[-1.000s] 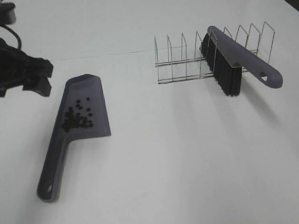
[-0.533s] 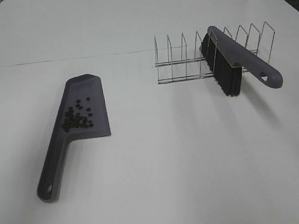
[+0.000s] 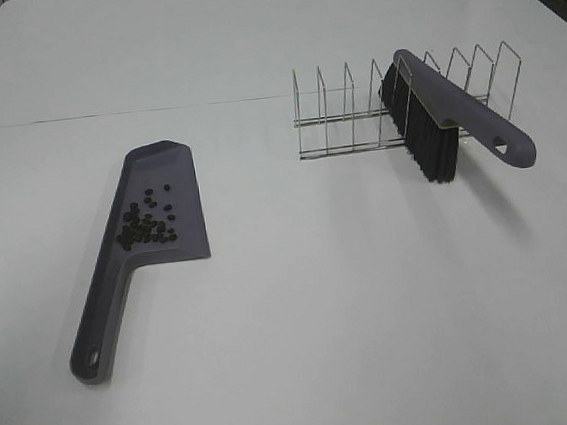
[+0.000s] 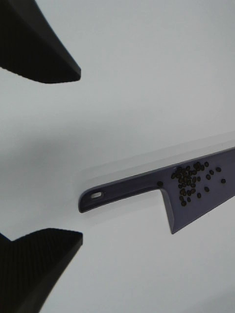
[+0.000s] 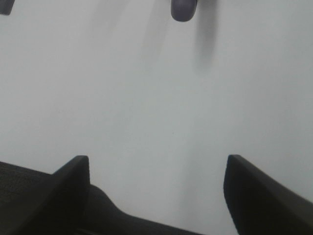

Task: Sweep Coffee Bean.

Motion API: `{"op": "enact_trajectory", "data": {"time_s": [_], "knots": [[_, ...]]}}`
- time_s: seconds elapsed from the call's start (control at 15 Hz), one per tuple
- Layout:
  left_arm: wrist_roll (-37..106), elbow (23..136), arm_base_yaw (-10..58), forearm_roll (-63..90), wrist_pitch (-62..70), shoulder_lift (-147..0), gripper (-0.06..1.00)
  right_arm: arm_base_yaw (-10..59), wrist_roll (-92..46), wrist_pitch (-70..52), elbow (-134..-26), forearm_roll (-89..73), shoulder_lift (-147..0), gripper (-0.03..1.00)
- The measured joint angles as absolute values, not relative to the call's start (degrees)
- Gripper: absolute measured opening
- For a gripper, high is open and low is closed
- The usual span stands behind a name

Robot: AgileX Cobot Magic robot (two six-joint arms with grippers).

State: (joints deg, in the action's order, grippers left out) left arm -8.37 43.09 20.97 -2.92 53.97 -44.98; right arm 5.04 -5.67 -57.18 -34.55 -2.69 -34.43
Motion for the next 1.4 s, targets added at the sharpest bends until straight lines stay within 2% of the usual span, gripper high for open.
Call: {"op": "enact_trajectory", "data": {"time_s": [0.27, 0.8, 1.4], "knots": [[-8.71, 36.55, 20.97, -2.46, 61.71, -27.04, 0.75, 5.04, -5.56, -61.48, -27.44, -2.75, -22.23, 0.72], [-9.17, 30.14, 20.97, -5.16, 62.85, -5.96, 0.75, 5.04, -5.56, -63.83, -26.24, -3.78, -9.63, 0.72], [-8.94, 30.08, 20.97, -5.33, 62.62, 0.29, 0.75, 5.04, -5.56, -63.83, -26.18, -4.13, 0.23, 0.72]]}}
